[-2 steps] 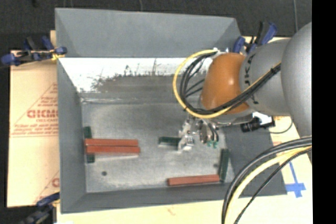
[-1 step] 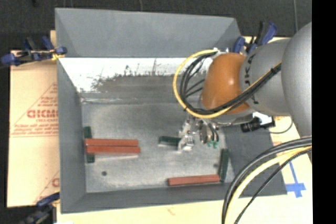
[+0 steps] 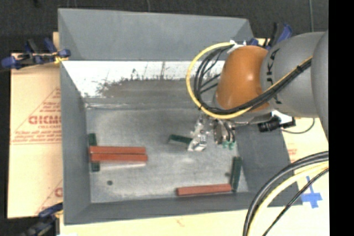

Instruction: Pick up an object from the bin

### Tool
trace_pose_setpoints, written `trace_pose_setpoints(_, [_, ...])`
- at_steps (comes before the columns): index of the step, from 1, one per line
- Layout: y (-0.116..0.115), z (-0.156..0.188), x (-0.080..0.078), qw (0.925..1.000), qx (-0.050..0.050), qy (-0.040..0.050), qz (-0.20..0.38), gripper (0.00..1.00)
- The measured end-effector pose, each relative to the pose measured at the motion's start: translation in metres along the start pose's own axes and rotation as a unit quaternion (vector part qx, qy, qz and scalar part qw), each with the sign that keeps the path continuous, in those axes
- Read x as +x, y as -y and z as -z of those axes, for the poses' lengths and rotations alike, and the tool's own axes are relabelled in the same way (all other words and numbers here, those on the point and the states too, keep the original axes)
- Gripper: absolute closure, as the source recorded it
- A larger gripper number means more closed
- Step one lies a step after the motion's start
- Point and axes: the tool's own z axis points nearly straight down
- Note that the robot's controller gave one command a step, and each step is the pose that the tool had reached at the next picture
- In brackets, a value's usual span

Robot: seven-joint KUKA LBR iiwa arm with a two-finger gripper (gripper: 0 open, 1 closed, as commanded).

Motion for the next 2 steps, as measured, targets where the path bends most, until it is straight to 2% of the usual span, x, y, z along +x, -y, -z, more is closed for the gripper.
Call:
trace_pose_setpoints(1, [0.0133,0.1413,-0.0281,0.9989,0.0,0.001,0.047,1.0])
trace_pose_setpoints(2, [0.0132,0.141,-0.028,0.9989,0.0,0.0007,0.047,1.0])
